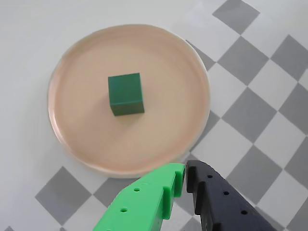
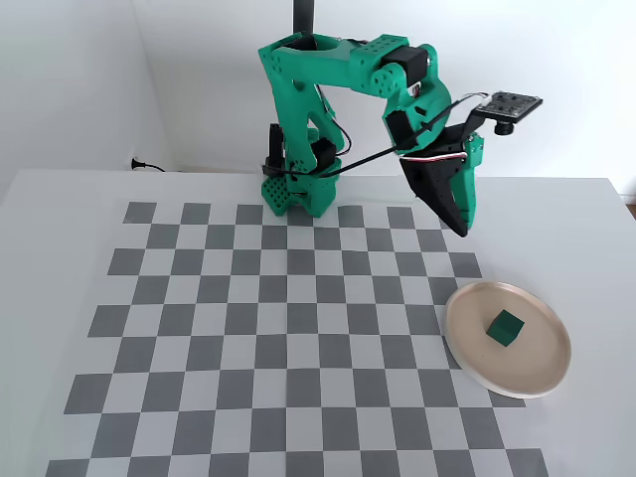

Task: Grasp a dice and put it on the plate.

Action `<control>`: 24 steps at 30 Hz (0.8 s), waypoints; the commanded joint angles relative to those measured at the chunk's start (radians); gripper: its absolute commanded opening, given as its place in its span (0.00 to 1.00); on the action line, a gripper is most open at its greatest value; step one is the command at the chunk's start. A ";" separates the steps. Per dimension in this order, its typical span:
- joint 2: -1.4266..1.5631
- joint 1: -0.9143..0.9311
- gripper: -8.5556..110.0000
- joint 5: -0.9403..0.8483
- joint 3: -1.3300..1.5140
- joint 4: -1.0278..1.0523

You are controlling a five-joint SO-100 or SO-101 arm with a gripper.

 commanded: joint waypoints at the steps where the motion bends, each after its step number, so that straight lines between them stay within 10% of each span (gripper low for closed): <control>1: 0.227 0.057 0.04 0.041 0.069 0.000; 24: 0.965 0.578 0.04 0.279 0.844 -0.029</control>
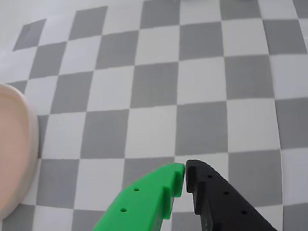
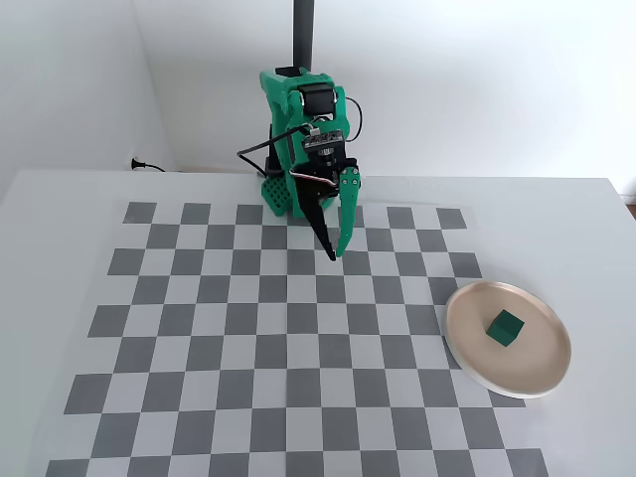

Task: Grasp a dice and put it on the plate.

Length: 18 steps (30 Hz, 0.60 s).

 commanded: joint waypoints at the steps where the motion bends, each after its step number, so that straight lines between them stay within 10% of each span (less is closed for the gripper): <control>1: 0.121 0.043 0.04 0.031 0.058 0.029; 18: 0.173 0.183 0.04 0.451 0.233 0.054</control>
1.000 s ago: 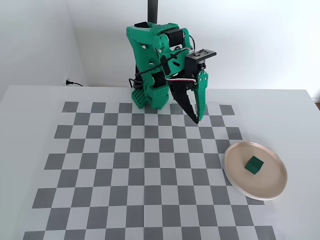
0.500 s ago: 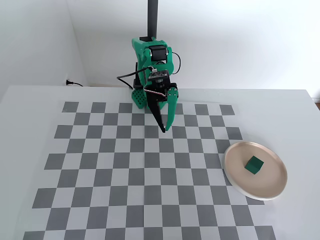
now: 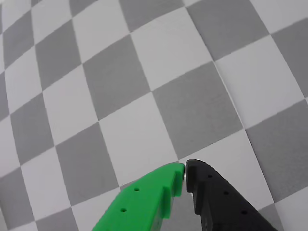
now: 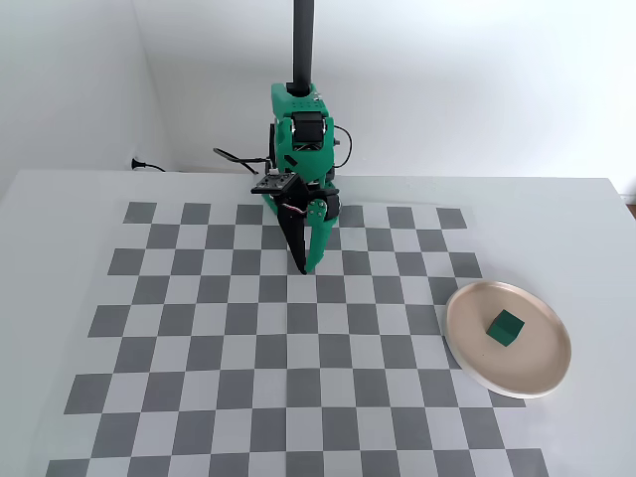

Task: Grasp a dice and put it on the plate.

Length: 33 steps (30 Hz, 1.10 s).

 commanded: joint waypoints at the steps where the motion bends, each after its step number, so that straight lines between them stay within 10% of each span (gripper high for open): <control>1: 0.009 0.035 0.04 0.169 -0.018 0.003; 8: 0.012 0.075 0.04 0.138 0.103 -0.026; 18: 0.009 0.156 0.04 0.884 0.086 -0.110; 33: 0.011 0.164 0.05 0.943 0.094 -0.141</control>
